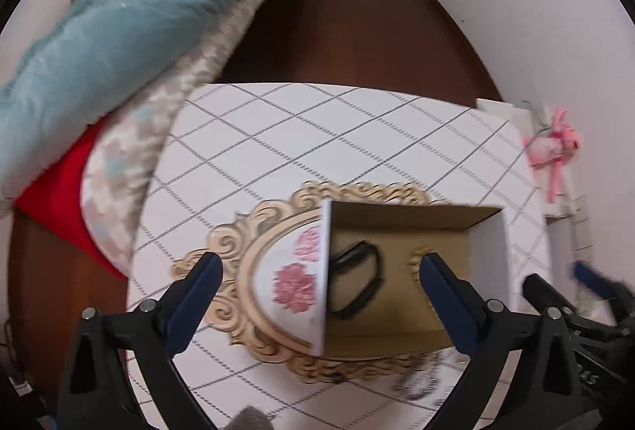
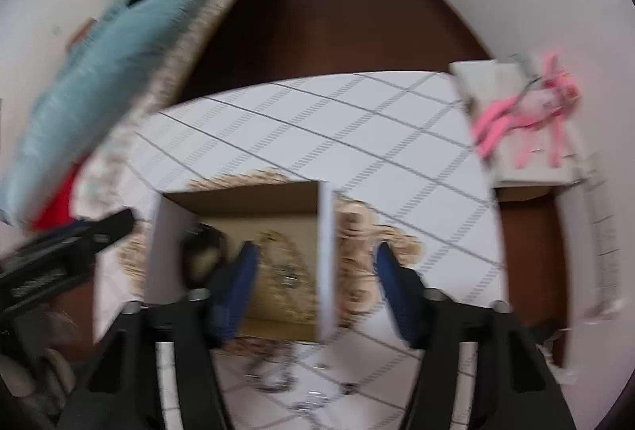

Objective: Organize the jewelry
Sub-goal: 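Carry the watch band with the left tool into the box while the right tool drops the bead bracelet in, then lift both open tools away from the white box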

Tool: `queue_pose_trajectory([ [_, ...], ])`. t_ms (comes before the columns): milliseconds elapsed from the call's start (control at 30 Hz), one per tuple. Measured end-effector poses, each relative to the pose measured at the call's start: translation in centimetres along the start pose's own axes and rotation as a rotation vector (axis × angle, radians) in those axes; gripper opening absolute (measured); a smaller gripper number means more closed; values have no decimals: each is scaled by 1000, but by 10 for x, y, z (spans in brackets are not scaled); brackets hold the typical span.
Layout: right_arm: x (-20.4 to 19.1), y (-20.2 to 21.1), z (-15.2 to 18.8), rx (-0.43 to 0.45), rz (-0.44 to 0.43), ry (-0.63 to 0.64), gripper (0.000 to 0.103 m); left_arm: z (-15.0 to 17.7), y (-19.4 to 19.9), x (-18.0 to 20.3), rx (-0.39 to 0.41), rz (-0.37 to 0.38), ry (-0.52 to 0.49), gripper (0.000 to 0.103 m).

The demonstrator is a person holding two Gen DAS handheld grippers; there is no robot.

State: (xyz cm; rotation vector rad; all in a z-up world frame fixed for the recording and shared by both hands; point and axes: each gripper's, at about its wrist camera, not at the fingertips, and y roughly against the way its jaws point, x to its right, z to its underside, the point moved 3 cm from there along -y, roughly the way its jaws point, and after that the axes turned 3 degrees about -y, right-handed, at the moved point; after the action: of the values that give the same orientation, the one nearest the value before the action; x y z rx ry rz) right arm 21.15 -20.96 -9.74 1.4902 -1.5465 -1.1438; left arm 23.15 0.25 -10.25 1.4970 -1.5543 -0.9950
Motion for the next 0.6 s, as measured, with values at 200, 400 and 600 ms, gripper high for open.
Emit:
queue_pose_trajectory([
  [200,-5,-16,24,-4,80,58,100,29,-17,-1,-6,-49,-28,102],
  [400,-7,-15,33,14,99,52,102,40,-14,-5,-1,-58,-11,102],
  [600,-8,7,37,59,102,49,102,45,7,-4,34,-50,-1,102],
])
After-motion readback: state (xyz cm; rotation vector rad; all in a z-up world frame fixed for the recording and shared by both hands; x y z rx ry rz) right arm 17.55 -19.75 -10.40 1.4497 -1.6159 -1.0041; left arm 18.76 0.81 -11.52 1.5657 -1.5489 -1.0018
